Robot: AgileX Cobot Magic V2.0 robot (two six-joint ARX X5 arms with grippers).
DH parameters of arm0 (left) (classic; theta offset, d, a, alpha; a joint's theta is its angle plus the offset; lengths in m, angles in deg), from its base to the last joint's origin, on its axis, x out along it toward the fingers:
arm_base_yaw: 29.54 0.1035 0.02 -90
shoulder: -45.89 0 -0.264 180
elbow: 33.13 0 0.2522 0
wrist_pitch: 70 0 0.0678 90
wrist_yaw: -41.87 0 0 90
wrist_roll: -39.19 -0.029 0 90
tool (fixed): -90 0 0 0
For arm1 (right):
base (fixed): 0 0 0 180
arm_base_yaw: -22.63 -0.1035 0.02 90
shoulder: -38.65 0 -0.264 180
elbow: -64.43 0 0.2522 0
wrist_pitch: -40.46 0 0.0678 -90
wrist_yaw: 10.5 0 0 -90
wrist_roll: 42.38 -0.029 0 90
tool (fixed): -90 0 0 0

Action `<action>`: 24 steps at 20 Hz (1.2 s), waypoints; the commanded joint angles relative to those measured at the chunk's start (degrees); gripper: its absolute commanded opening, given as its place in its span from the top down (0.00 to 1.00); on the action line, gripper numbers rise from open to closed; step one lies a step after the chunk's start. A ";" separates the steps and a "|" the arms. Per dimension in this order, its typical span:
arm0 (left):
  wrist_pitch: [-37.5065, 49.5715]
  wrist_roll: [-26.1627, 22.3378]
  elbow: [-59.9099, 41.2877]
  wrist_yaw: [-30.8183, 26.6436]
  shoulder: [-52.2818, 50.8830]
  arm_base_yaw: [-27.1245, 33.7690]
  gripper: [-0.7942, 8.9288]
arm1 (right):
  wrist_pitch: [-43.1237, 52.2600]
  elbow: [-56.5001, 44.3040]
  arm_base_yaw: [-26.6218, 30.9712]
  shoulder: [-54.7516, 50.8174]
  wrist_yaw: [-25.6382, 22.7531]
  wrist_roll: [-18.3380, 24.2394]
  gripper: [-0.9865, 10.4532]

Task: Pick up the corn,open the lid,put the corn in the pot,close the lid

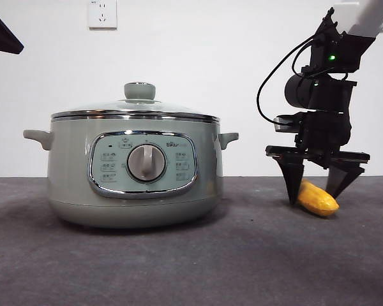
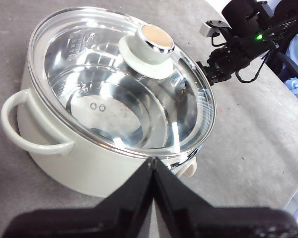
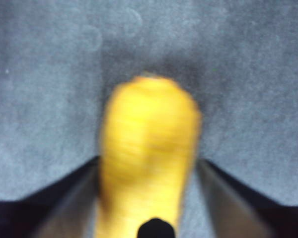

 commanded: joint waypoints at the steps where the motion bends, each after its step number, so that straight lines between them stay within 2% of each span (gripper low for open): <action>1: 1.55 -1.05 -0.13 0.02 0.42 -0.50 0.92 | -1.57 0.61 -0.74 0.90 -0.63 0.57 0.92; 6: -0.46 -1.36 7.56 -0.28 7.13 -4.61 0.92 | -8.39 1.03 -0.72 -4.70 -0.61 1.11 0.92; 8: -4.63 -3.52 14.67 -4.35 11.96 -7.37 0.92 | -10.45 1.03 -0.68 -8.83 -0.63 2.60 0.92; 11: -13.14 -6.69 26.84 -12.83 20.33 -11.89 0.92 | -14.60 1.01 -0.66 -15.91 -0.63 2.69 0.92; 12: -15.98 -7.02 30.93 -15.28 23.23 -13.18 0.87 | -16.17 1.01 -0.68 -18.25 -0.61 3.13 0.92; 13: -18.80 -7.17 35.08 -17.46 26.25 -14.40 0.75 | -17.75 1.01 -0.68 -20.63 -0.61 3.56 0.92; 15: -25.24 -9.55 43.74 -21.07 32.50 -16.92 0.36 | -19.71 1.01 -0.68 -25.14 -0.61 4.00 0.92; 16: -28.20 -10.43 48.02 -22.99 35.54 -18.10 0.29 | -20.52 1.01 -0.68 -27.12 -0.61 4.15 0.92; 20: -34.62 -11.17 61.99 -26.69 45.99 -21.81 0.27 | -24.46 0.98 -0.68 -33.48 -0.61 3.98 0.92; 24: -35.06 -12.26 67.32 -29.24 52.41 -24.92 0.26 | -28.76 0.94 -0.72 -37.77 -0.61 3.48 0.92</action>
